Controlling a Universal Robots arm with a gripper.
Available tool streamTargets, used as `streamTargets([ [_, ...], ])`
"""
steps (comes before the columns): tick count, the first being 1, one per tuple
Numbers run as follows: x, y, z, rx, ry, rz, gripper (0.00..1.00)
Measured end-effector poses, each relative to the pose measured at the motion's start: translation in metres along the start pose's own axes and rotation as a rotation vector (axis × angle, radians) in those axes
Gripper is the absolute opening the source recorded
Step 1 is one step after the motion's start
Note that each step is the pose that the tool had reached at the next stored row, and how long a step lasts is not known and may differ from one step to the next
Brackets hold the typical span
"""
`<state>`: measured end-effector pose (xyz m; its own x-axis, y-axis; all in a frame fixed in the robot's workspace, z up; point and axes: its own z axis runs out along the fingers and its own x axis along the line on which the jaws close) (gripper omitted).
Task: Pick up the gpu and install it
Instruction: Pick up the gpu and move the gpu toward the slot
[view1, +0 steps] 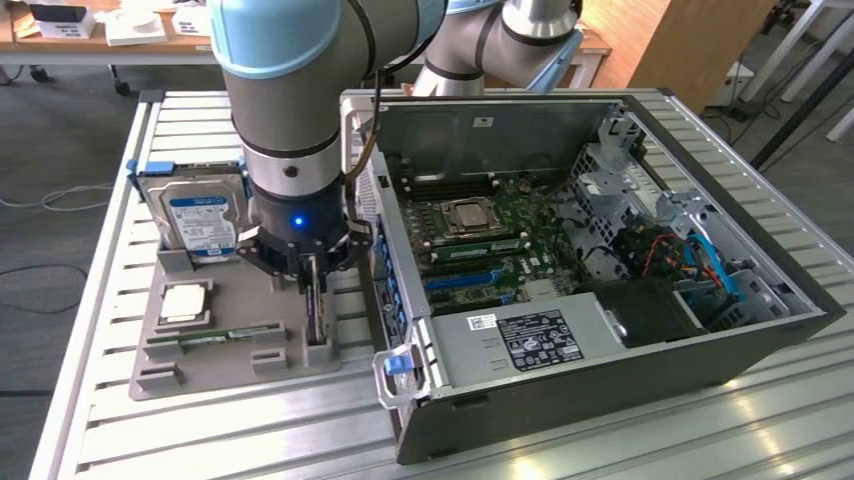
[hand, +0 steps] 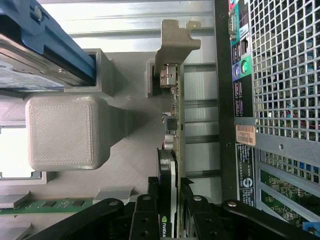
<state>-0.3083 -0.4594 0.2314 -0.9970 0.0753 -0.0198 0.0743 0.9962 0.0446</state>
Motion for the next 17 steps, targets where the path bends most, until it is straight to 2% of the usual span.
streamTargets([
  [17,-0.0001,0.0001,-0.0005,-0.0004,-0.0004,0.0,0.27],
])
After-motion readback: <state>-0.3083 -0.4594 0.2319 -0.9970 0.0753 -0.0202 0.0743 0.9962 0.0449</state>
